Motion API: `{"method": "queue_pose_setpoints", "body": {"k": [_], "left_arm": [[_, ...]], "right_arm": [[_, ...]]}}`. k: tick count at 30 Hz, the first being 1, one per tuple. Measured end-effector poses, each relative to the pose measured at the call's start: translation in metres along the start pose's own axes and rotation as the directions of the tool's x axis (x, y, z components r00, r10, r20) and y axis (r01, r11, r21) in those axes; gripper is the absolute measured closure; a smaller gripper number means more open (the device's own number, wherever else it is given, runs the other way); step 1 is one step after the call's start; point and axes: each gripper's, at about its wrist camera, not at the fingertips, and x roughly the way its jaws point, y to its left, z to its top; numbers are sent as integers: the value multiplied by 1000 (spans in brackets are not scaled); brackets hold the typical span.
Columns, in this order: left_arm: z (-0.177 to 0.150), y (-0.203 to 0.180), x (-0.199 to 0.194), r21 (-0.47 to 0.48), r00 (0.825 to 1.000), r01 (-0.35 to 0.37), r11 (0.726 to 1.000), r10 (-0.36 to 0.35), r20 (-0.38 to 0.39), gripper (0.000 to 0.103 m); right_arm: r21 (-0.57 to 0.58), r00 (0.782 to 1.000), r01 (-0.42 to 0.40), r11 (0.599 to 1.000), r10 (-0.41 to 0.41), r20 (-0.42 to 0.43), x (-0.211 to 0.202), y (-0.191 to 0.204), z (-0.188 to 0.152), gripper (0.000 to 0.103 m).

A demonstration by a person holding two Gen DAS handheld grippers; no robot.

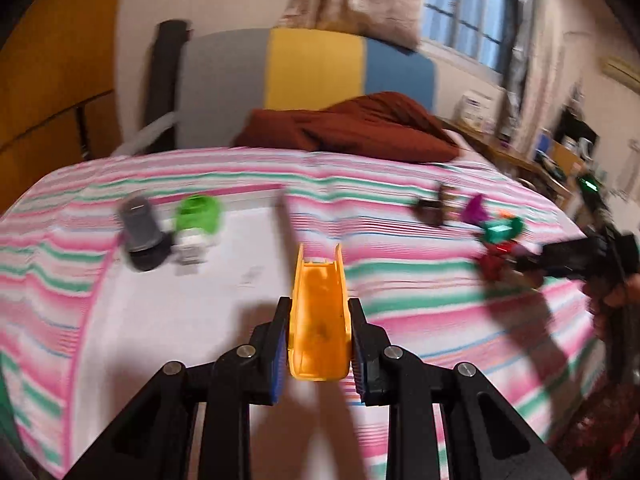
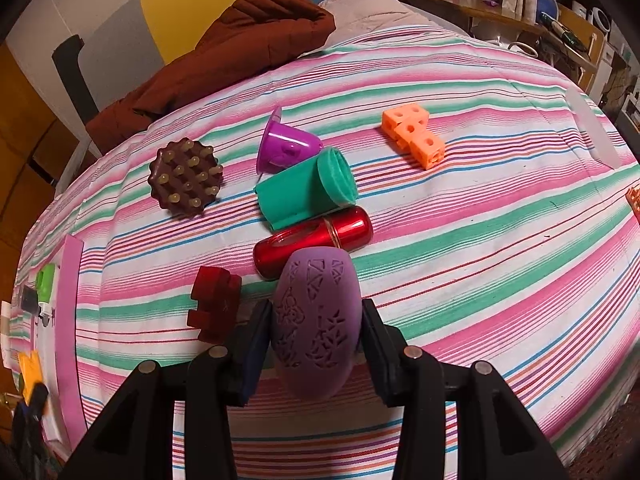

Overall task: Organize rigid objects
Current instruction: 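Carry the orange piece onto the tray beside the cup and open the left gripper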

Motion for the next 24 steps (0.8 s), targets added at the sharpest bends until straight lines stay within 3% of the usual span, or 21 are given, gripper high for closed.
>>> {"method": "queue_pose_setpoints", "body": {"k": [8,13,21,23,24], "left_arm": [[13,72,15,-114,989,-145,983,139,-54,77],[18,107,35,-165,977,-186,969,165,-132,76],[25,121,49,-178,969,-215,960,187,-162,76],[24,121,47,-178,968,-226,958,200,-153,68],[23,121,46,-180,968,-227,957,202,-149,57]], "right_arm": [[20,999,-21,1000,20,43,-9,-5,1,59],[30,999,-18,999,17,49,-9,-6,4,59],[43,998,-12,999,10,58,-13,-11,3,59],[50,998,-14,999,11,63,-13,-12,3,59],[50,998,-14,999,11,63,-13,-12,3,59]]}}
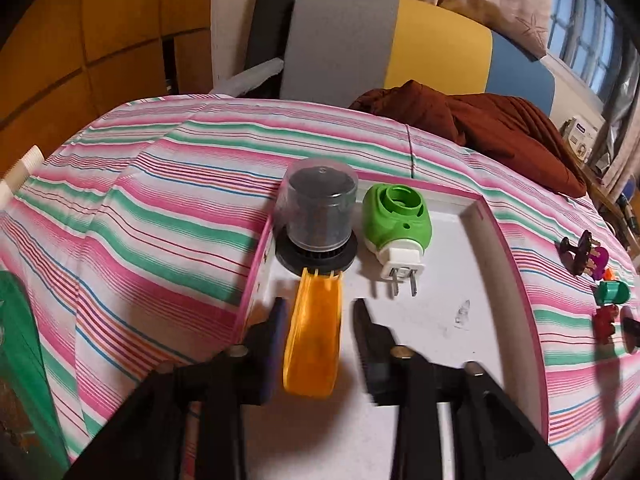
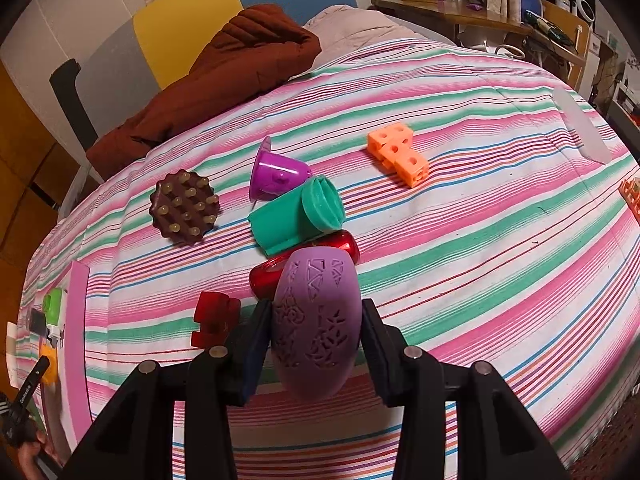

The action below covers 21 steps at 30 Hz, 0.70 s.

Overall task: Organize rigid objects
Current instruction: 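Carry the orange piece onto the tray beside the cup and open the left gripper, then carry the purple block onto the tray beside the plug device, open right gripper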

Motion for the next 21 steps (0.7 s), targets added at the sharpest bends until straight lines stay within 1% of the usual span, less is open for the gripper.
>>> {"method": "queue_pose_setpoints", "body": {"k": [1,5,7,9,10,13,18,21], "left_arm": [[-1,1,-2,-7,1000,-6,1000,6,10,46],[-10,1,-18,-24,998,-5,1000,6,68,35],[-15,0,-30,-28,992,-37,999,40,119,18],[-19,-2,-43,-35,983,-55,998,61,175,10],[-22,-3,-52,-38,977,-53,998,60,205,7],[-28,-8,-61,-36,974,-28,999,35,226,7],[-40,-22,-66,-14,982,33,999,-30,187,6],[-47,-34,-68,9,984,58,998,-58,170,6]], "right_arm": [[0,1000,1,1000,-1,0,0,0,0,59],[0,1000,1,1000,-1,1,0,0,0,59],[0,1000,0,1000,0,4,0,-1,0,59],[-1,1000,1,1000,-1,8,-1,-1,1,59],[-1,1000,1,1000,-1,10,-1,-1,1,59],[-2,1000,2,1000,-2,23,-2,-1,1,59],[-18,997,-26,1000,27,73,-12,3,0,59],[-36,996,-44,998,47,82,-14,6,-1,59]]}}
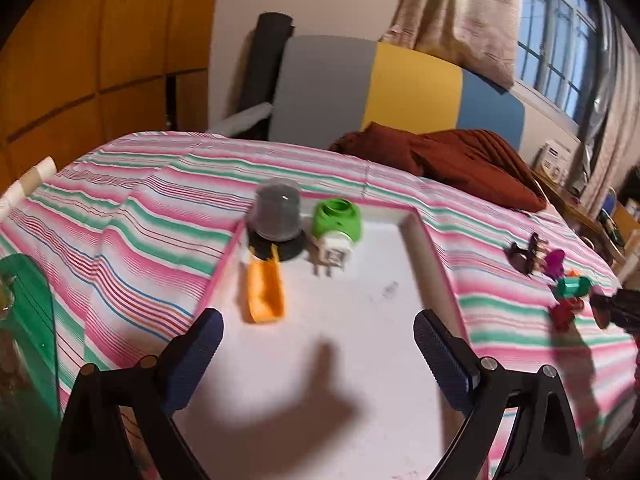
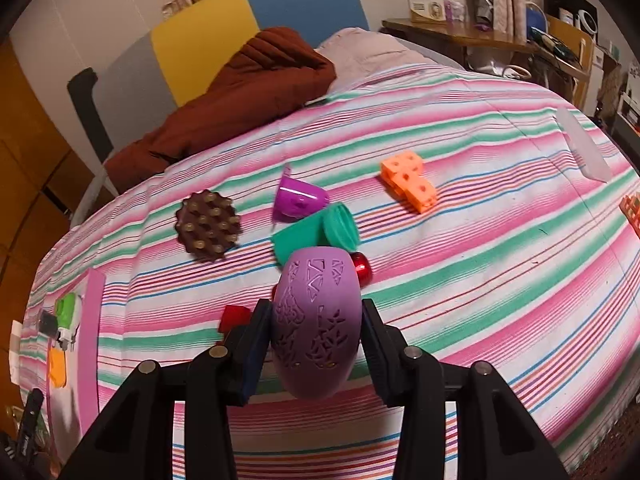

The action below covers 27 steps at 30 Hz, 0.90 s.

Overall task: Organize rigid objects
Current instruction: 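Carry the purple block onto the tray beside the plug device, open right gripper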

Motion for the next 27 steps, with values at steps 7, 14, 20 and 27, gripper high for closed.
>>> {"method": "queue_pose_setpoints", "body": {"k": [7,14,20,27], "left_arm": [[-5,-10,-3,29,1000,29,999,-29,-13,4],[-8,-8,-5,58,1000,22,998,-21,-14,3],[-11,-2,-9,56,999,33,998,-33,-15,3],[-14,14,-22,20,999,44,999,-44,-5,2]], "right_arm": [[-14,998,-56,998,56,-1,-1,6,-1,59],[-104,986,-166,981,168,19,-13,48,-12,59],[-244,956,-292,925,278,-90,-3,140,-31,59],[-397,931,-365,842,315,-187,14,242,-56,59]]}}
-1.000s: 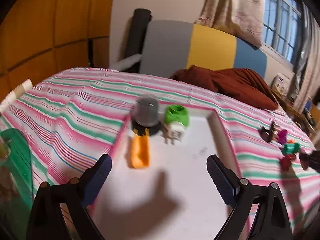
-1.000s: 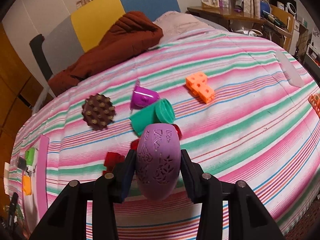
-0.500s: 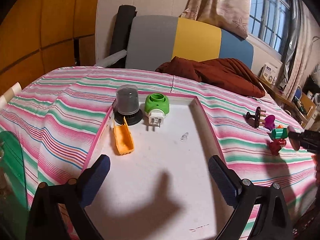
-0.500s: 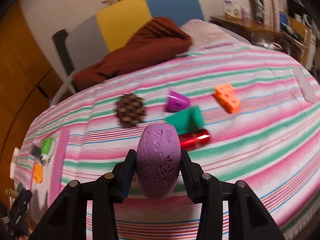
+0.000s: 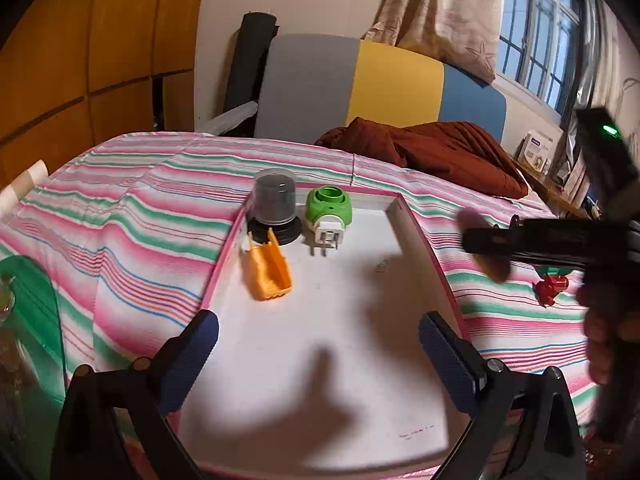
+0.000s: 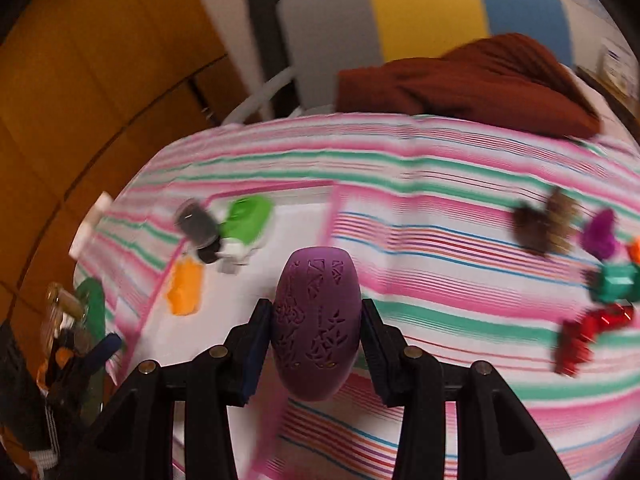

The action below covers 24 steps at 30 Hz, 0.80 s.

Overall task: Organize rigid objects
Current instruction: 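Carry the purple block onto the tray beside the plug device, open right gripper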

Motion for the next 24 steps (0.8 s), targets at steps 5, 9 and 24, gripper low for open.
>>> {"method": "queue_pose_setpoints", "body": {"k": [5,9,24], "left_arm": [[-2,13,-7,-20,1000,1,1000,-1,-3,2],[-5,22,-13,-37,1000,-2,999,2,-2,2],[-8,40,-13,-110,1000,-5,994,2,-21,1]], "right_arm": [[-46,998,24,999,-26,-54,38,35,21,59],[-102,991,96,990,-104,-82,65,47,35,59],[-67,965,263,962,-264,7,88,36,66,57]]}}
